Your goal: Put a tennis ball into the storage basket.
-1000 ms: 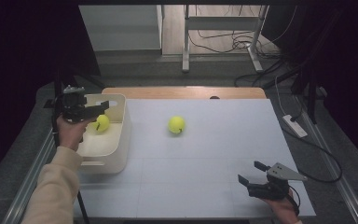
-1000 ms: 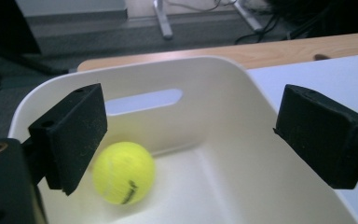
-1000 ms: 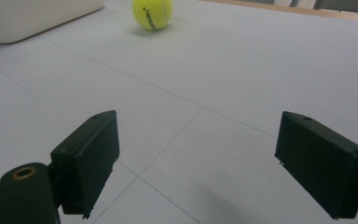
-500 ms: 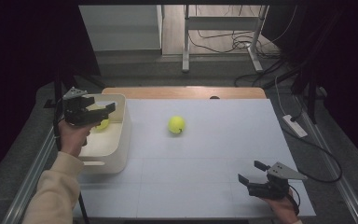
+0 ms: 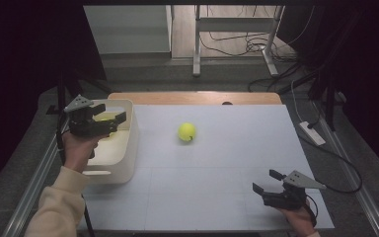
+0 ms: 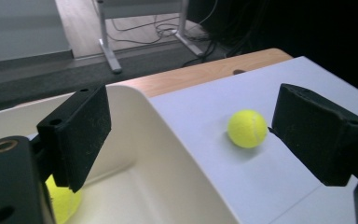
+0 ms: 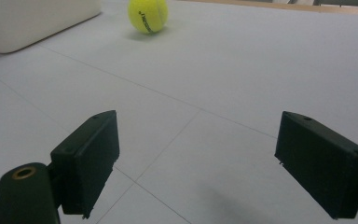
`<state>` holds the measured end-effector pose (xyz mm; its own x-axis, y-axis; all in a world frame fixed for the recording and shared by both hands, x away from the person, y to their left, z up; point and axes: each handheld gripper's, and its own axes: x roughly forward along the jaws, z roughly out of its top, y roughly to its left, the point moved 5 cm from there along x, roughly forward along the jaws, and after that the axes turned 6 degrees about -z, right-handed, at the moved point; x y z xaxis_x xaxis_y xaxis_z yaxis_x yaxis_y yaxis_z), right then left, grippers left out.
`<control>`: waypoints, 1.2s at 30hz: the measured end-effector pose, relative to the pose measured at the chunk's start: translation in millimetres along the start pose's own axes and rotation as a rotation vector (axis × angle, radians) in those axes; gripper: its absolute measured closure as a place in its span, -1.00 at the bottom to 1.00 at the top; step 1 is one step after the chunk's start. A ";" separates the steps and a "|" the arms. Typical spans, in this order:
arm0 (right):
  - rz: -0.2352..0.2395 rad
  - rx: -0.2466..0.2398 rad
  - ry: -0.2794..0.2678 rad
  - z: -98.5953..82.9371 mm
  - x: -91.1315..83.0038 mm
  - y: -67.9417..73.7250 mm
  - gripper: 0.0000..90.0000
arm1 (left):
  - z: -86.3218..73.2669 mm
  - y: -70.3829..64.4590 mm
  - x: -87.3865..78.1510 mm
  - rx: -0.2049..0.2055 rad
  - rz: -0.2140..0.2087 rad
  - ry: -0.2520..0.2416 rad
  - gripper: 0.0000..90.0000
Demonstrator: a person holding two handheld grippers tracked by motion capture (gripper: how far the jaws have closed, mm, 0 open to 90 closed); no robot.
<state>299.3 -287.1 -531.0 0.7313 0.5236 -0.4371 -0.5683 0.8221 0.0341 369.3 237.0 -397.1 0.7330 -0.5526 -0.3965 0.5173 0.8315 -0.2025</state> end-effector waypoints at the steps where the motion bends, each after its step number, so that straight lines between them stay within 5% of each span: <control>1: 0.000 0.002 -0.001 0.0 0.4 0.0 -0.70 | -0.4 -2.5 -0.4 0.000 -0.008 -0.003 -0.72; 10: -0.004 0.003 0.000 0.9 0.9 1.0 -0.70 | -12.8 -27.6 -3.8 0.017 -0.083 -0.020 -0.72; 36: 0.008 -0.029 -0.001 2.2 5.0 5.3 -0.70 | -32.0 -72.6 -0.7 0.091 -0.182 -0.007 -0.71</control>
<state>300.8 -279.7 -531.1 0.7274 0.5300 -0.4359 -0.5844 0.8114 0.0113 317.1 178.8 -410.8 0.6265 -0.6943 -0.3542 0.6793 0.7092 -0.1887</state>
